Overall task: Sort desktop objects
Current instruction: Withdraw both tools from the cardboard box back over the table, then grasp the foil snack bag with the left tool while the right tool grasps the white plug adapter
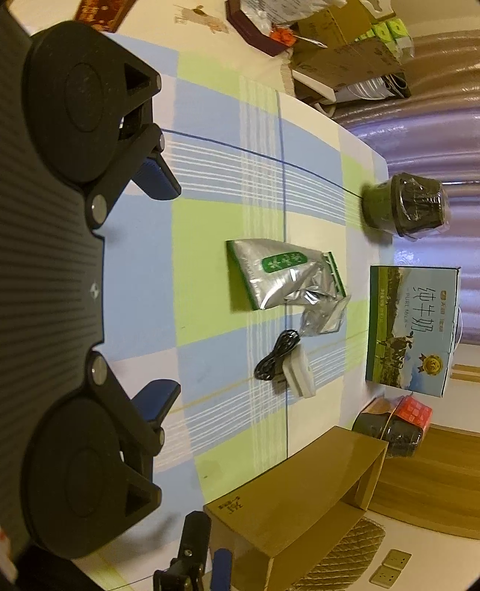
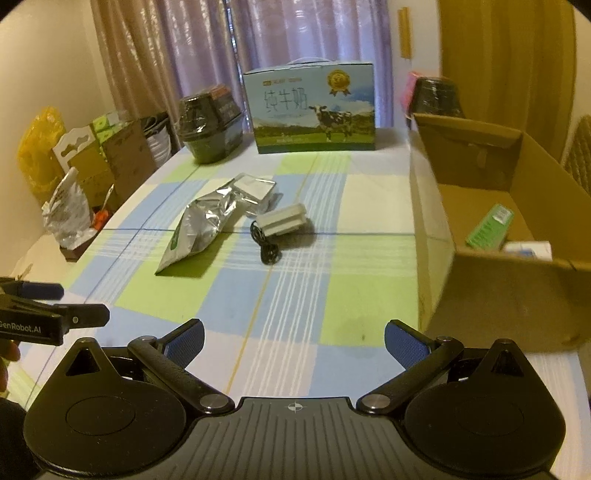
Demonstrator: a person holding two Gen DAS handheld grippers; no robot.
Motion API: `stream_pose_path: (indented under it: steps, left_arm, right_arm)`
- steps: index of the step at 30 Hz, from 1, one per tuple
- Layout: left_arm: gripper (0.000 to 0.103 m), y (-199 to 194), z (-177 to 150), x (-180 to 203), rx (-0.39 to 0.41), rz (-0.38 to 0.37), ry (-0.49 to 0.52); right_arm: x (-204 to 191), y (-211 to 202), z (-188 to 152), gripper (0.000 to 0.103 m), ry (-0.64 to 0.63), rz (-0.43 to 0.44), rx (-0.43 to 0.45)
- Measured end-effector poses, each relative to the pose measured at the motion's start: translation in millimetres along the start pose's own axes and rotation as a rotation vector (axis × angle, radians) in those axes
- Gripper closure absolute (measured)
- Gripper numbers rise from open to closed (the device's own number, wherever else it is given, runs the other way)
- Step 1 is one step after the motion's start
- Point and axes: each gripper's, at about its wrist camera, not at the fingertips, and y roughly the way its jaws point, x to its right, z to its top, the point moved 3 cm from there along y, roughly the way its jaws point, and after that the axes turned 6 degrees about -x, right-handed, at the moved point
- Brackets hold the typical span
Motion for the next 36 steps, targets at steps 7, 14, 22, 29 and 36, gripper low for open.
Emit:
stream_pose_path:
  steps: [7,14,22,29,36]
  left_arm:
    - [0.001,28,36,-13,-0.002,-0.010,0.026]
    - [0.001,65,76,-27,-0.016,-0.033,0.043]
    - [0.002,111,119,-32,-0.065,-0.058,0.067]
    - [0.002,137,132,-29,-0.086,-0.065,0.105]
    - [0.002,158,134,-27,-0.110,-0.089,0.119]
  right_arm:
    - [-2,37,33,0.002,-0.065,0.001,-0.019]
    - [0,81,65,0.002,-0.110,0.001,-0.049]
    - [5,134,99,0.002,-0.155,-0.008,-0.083]
    - [1,174,117,0.003,-0.204,0.006,-0.093]
    - [0,202,119,0.018,-0.238,0.021,-0.118]
